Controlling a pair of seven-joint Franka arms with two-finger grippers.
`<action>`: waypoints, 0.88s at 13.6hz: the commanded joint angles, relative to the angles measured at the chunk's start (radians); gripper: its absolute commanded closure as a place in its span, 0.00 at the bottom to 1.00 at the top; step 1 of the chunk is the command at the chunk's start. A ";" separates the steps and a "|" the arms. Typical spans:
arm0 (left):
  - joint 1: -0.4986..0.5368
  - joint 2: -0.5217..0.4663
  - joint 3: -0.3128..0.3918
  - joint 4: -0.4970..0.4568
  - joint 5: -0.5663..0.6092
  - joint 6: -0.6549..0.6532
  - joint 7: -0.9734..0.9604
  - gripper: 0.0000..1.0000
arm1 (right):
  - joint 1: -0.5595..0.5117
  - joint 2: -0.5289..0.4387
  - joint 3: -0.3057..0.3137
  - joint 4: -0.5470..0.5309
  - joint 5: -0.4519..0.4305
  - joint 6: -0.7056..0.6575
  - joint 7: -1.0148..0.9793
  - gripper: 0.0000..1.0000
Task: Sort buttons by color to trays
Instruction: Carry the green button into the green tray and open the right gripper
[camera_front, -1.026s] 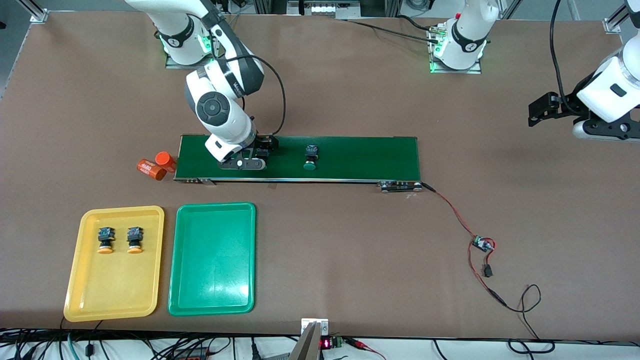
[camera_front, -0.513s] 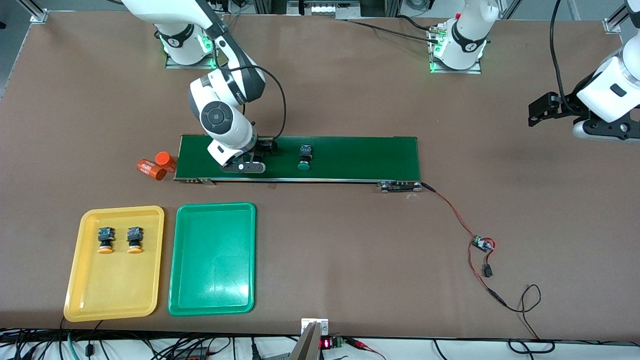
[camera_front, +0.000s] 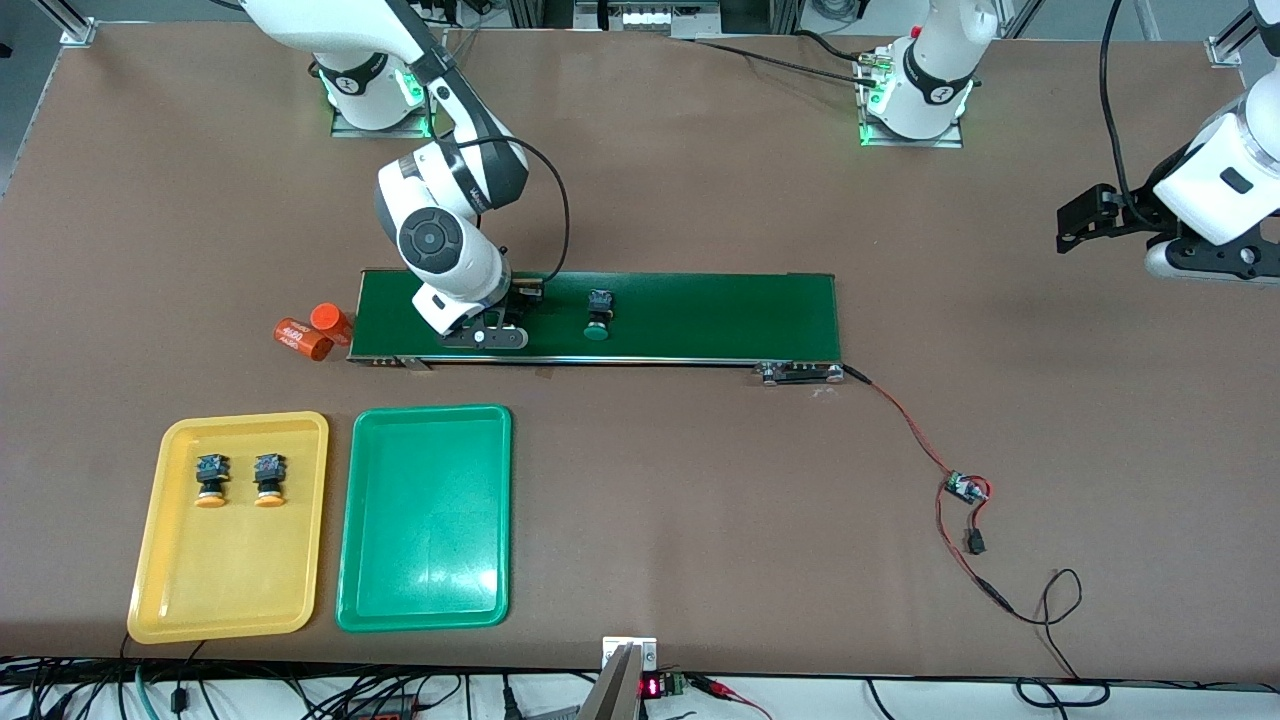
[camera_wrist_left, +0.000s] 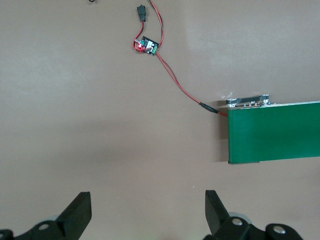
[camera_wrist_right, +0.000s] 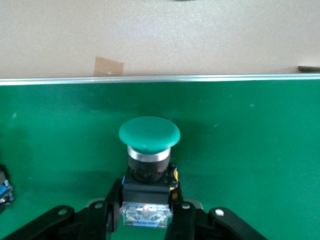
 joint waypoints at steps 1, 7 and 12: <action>-0.006 0.005 -0.001 0.025 0.028 -0.022 0.015 0.00 | -0.015 -0.016 0.001 0.015 0.000 0.003 -0.008 0.80; -0.006 0.005 -0.001 0.025 0.028 -0.022 0.015 0.00 | -0.093 0.049 -0.066 0.215 -0.073 -0.007 -0.080 0.82; -0.006 0.005 -0.001 0.025 0.028 -0.022 0.015 0.00 | -0.115 0.198 -0.146 0.366 -0.069 -0.001 -0.266 0.82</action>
